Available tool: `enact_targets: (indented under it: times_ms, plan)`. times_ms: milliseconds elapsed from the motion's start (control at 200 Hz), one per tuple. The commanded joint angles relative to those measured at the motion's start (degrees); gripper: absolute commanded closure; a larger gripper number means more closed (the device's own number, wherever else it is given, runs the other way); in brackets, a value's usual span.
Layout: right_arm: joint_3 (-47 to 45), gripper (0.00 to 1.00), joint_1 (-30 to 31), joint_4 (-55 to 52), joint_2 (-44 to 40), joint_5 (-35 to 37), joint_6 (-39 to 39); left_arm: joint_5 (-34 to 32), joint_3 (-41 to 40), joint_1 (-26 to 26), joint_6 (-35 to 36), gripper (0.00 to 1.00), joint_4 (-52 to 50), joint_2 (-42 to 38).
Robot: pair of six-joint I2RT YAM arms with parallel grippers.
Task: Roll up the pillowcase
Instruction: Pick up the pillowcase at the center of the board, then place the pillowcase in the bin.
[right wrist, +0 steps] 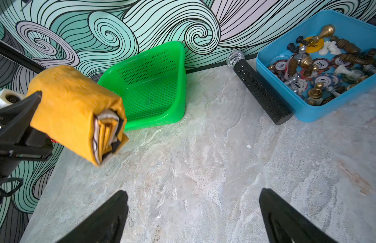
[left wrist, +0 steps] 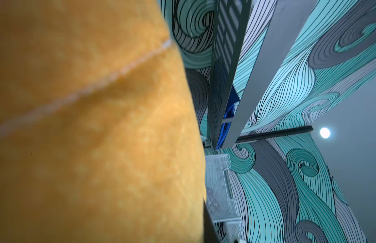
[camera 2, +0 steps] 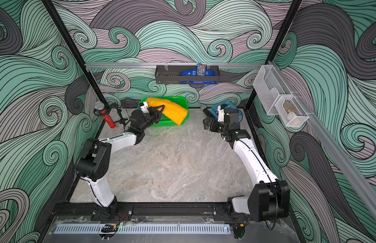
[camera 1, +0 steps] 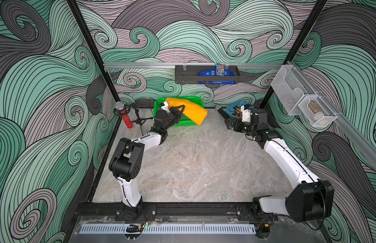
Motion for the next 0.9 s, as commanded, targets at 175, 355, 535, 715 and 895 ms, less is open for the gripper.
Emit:
enact_targets:
  times_ms: [175,355,535,715,895]
  plan:
    - [0.35,0.00,-3.29,-0.39,-2.33,0.27,-0.10,-17.02,12.49,0.78,-3.39,1.00,-1.73,10.90]
    - [1.01,0.00,-3.72,-0.40,-1.50,-0.39,-0.04,-19.86,24.75,0.59,-4.48,1.00,-8.21,20.10]
    - [1.95,0.00,-4.20,-0.42,0.03,-0.94,0.22,-23.69,33.64,0.44,-7.33,1.00,-14.30,26.86]
    - [3.19,0.00,-4.40,-0.30,1.69,-1.68,0.27,-23.93,46.66,0.15,-7.65,1.00,-18.32,36.13]
    - [3.56,0.00,-4.96,-0.31,3.17,-2.39,0.35,-23.45,52.00,0.14,-9.19,1.00,-21.99,40.96]
